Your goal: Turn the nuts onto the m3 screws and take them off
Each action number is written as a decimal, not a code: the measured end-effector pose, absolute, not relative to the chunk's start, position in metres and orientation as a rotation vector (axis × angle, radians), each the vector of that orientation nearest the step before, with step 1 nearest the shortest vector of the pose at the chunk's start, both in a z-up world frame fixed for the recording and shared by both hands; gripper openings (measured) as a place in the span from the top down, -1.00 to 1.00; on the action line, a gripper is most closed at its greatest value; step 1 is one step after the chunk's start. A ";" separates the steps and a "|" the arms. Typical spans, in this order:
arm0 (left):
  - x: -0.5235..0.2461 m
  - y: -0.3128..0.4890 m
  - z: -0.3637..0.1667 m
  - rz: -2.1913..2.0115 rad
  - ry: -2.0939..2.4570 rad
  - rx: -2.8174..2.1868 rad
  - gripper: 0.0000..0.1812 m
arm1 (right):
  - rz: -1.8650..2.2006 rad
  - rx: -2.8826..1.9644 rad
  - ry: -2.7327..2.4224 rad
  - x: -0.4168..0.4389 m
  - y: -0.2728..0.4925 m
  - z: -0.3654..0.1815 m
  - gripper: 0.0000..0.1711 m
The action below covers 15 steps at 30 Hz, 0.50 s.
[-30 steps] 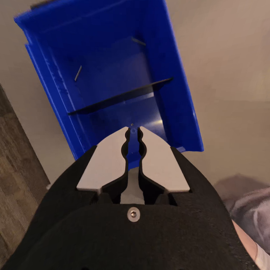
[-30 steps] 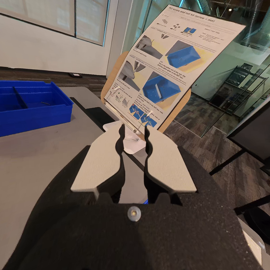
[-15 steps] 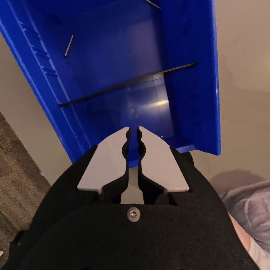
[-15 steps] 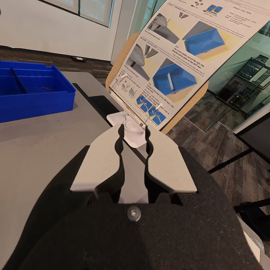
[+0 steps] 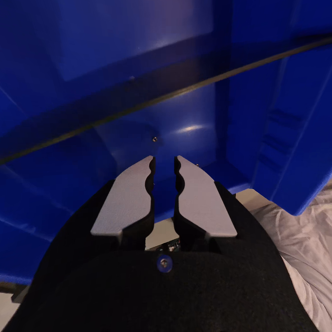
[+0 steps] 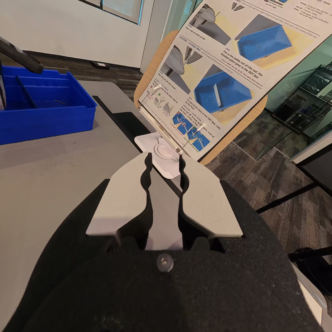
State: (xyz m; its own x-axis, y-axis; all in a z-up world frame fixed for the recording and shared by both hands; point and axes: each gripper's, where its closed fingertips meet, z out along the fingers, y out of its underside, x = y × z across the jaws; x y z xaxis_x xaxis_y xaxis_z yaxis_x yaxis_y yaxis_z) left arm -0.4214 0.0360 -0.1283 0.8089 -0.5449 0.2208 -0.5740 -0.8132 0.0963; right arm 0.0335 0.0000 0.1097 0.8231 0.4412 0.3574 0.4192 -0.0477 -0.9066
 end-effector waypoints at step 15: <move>-0.420 0.046 -0.149 0.177 -0.911 2.795 0.78 | 0.020 -1.669 -0.698 0.033 0.000 0.108 0.67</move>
State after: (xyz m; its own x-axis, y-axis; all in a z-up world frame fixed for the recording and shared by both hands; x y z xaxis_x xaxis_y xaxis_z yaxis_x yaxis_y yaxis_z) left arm -0.4205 0.0458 -0.1490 0.8031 -0.5700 0.1735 -0.5935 -0.7911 0.1483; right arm 0.0332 0.0003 0.1079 0.8161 0.4503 0.3623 0.4292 -0.0523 -0.9017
